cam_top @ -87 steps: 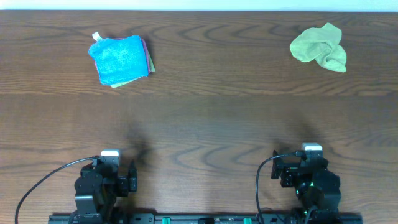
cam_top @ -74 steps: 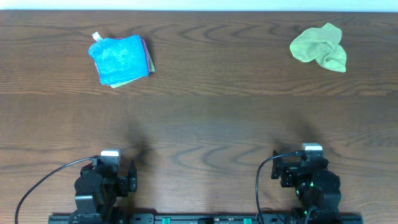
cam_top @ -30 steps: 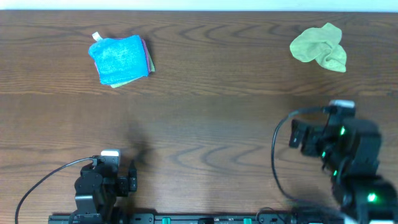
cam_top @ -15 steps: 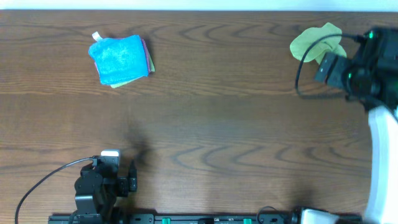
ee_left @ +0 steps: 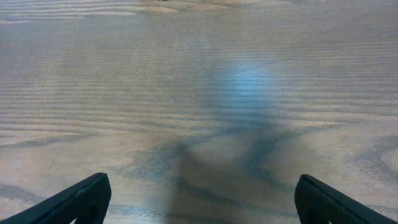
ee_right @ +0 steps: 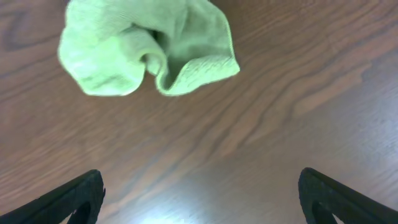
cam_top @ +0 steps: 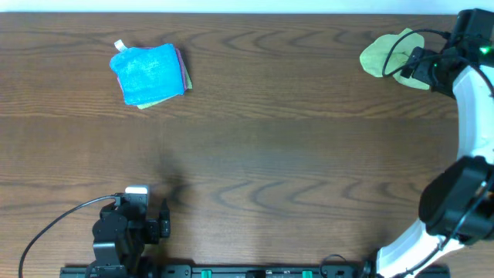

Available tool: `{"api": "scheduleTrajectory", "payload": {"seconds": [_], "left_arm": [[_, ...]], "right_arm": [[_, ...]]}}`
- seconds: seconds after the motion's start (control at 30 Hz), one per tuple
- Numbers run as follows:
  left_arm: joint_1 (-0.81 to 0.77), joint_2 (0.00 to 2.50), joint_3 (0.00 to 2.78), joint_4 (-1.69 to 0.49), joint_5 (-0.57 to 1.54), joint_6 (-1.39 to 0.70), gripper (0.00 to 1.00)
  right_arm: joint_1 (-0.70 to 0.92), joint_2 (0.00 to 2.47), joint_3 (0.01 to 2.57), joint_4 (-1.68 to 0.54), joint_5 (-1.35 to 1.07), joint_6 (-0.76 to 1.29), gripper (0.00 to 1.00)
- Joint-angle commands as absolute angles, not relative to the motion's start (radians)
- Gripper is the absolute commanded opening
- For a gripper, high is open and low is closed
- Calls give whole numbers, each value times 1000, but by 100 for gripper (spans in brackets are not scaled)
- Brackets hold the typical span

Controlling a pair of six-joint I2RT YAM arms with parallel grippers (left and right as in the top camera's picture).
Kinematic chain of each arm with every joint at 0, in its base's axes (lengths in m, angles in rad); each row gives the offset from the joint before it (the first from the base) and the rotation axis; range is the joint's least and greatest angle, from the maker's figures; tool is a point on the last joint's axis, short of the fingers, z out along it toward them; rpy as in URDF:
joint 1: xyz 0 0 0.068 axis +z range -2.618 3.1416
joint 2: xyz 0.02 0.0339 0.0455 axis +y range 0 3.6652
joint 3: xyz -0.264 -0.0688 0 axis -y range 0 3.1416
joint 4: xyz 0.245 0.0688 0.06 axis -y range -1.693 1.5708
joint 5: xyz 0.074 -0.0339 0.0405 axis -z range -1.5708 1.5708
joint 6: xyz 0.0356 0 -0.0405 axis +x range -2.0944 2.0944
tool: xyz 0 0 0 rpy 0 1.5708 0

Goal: Fold the cloth
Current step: 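Reach the right gripper to the crumpled green cloth and grasp it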

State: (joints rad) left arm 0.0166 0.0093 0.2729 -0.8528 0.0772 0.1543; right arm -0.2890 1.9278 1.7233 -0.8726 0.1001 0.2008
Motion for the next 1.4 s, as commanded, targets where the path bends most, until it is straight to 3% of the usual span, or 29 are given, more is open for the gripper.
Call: {"api": "scheduleTrajectory", "payload": {"seconds": [0.0,0.33,1.37], "left_arm": [[12,4,231,-889,67,157,95],[12,4,231,-889,67,157,95],[12,4,231,-889,67,157,95]], "right_arm": [[-300,1981,1751,-826,123,175,99],[-302,2093,1751,-645,101,145,94],[-308,2275,1751,-465,80,141,80]]}}
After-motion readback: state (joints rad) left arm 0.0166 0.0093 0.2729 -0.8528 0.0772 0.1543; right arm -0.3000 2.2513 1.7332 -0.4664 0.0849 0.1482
